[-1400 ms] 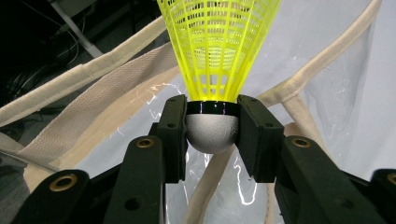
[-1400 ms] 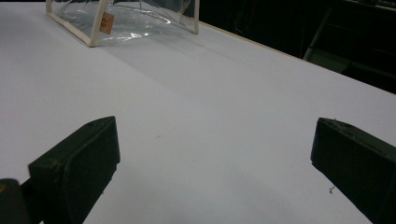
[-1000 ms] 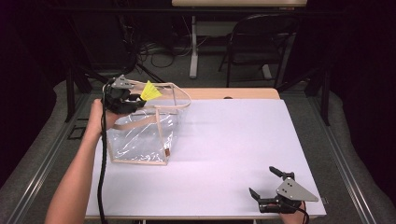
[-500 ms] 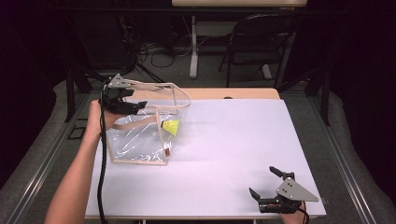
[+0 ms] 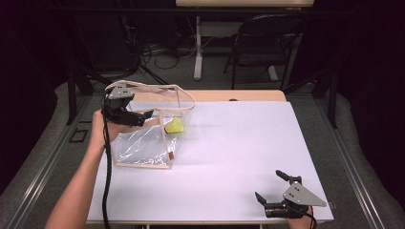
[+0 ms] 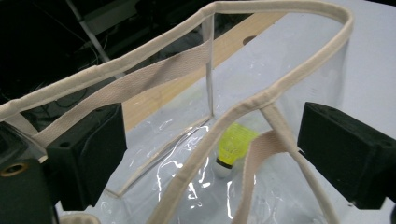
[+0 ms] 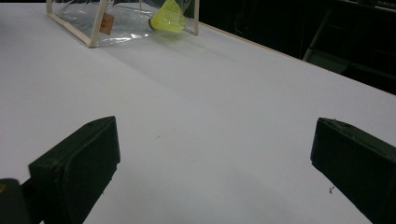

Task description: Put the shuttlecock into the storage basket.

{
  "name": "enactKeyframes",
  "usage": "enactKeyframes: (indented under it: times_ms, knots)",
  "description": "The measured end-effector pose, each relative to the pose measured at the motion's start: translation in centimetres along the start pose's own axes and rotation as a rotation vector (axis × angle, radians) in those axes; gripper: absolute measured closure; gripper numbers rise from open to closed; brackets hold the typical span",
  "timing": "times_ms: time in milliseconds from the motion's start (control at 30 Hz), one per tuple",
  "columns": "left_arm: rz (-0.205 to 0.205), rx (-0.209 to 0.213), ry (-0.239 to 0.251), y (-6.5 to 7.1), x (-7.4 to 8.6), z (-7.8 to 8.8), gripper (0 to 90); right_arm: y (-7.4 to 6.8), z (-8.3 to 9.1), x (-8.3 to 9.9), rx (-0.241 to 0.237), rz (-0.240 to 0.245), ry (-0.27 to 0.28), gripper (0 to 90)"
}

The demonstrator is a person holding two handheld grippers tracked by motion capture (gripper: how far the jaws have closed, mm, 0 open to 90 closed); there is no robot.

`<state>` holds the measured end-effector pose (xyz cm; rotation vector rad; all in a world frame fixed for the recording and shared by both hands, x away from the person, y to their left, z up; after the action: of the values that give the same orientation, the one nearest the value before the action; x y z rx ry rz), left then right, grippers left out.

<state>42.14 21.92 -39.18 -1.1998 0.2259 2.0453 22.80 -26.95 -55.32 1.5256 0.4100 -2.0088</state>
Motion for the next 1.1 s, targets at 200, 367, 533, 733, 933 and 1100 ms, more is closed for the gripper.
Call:
enactKeyframes:
  times_ms: [200,367,533,733,933,1100]
  knots:
    - [-0.007,-0.001,0.026,1.1,0.3,0.7,2.5,0.1,0.1,0.1,-0.001,-0.005,0.005,1.0]
    - [-0.017,0.004,0.042,2.1,0.8,1.2,0.2,0.1,0.1,0.1,-0.001,-0.010,0.007,1.1]
    - [-0.011,0.009,0.054,2.9,1.7,1.4,0.1,0.2,0.0,0.2,-0.005,-0.013,0.005,1.1]
    - [-0.013,0.014,0.068,3.6,2.8,1.6,0.1,0.1,0.0,0.2,-0.004,-0.016,0.004,1.1]
    - [-0.013,0.016,0.100,4.5,3.7,2.2,0.1,0.0,-0.2,0.2,-0.003,-0.016,-0.004,1.1]
    - [-0.011,0.022,0.123,5.5,4.5,2.5,0.0,0.0,-0.2,0.2,-0.003,-0.008,-0.008,1.1]
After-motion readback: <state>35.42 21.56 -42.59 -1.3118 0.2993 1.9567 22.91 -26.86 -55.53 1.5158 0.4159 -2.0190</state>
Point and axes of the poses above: each handheld gripper's, and its own axes: z roughly backward along the jaws, x roughly out of its underside, y roughly to its right, the point moved 1 cm from there along -z, roughly forward along the jaws, and after that the axes turned 3 degrees about -z, right-handed, at the moved point
